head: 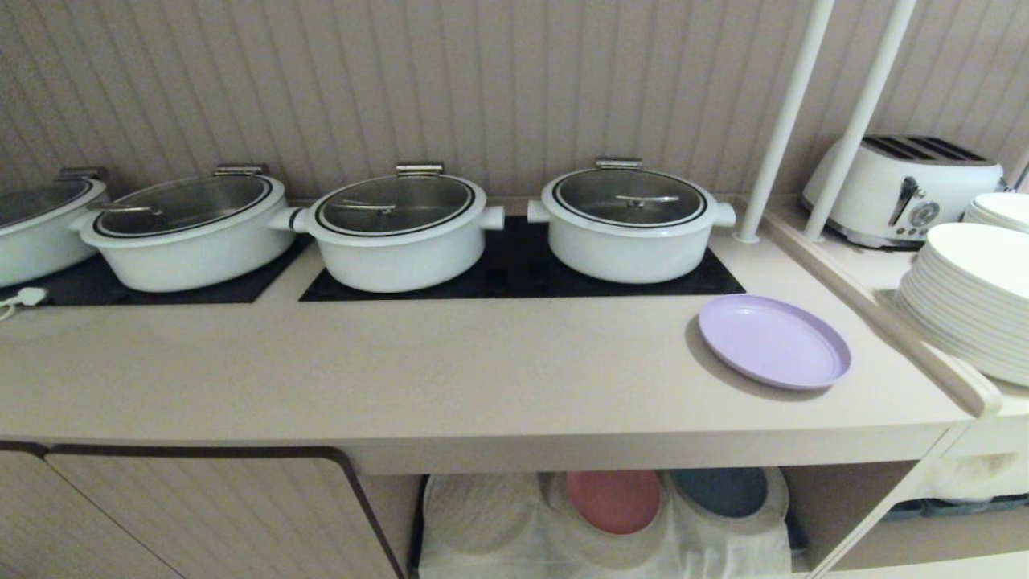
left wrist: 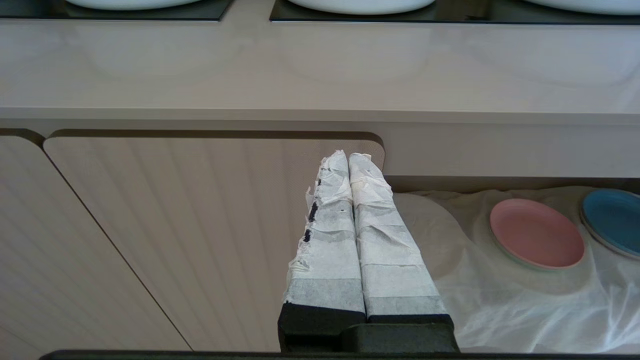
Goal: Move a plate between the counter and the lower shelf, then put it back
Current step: Pick up the plate
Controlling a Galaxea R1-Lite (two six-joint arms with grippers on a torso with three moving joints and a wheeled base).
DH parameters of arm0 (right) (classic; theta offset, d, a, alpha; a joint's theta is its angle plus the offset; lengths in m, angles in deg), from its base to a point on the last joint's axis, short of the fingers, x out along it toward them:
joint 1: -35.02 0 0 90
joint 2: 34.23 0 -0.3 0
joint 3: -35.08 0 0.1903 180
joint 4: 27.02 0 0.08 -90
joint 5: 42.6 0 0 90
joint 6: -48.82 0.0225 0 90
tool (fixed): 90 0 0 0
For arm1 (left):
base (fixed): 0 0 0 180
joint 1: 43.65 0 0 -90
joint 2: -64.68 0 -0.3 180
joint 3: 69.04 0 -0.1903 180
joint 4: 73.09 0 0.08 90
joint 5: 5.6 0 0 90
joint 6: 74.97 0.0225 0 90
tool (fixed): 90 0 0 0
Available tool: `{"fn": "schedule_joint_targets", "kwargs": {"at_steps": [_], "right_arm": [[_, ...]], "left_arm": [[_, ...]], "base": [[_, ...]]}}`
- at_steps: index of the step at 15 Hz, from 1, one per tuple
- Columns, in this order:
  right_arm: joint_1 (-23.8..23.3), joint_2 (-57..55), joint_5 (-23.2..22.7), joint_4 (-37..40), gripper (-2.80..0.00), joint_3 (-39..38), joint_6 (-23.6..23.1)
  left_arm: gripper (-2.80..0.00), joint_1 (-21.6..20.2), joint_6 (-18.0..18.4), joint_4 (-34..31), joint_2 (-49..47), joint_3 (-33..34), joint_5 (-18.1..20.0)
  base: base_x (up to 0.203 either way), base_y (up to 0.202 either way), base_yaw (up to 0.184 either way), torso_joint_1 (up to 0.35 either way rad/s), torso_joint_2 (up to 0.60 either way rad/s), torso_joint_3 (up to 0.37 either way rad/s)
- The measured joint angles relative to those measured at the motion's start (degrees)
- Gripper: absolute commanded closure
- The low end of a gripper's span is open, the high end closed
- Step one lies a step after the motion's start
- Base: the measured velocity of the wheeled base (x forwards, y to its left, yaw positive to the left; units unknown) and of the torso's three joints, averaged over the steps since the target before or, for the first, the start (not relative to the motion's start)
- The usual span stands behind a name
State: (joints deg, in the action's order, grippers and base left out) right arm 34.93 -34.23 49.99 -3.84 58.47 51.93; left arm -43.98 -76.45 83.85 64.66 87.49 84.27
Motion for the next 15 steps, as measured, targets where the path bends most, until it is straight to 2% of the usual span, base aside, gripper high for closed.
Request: {"fn": "schedule_joint_targets", "kwargs": {"at_steps": [10,15], "right_arm": [[0.0,0.0,0.05,0.18,0.0,0.02,-1.74],[0.0,0.0,0.02,0.04,0.0,-0.02,-0.16]], "left_arm": [[0.0,0.0,0.0,0.0,0.0,0.0,-0.02],[0.0,0.0,0.03,0.02,0.0,0.0,-0.02]], "base": [[0.0,0.0,0.0,0.0,0.0,0.0],[0.0,0.0,0.0,0.0,0.0,0.0]]}}
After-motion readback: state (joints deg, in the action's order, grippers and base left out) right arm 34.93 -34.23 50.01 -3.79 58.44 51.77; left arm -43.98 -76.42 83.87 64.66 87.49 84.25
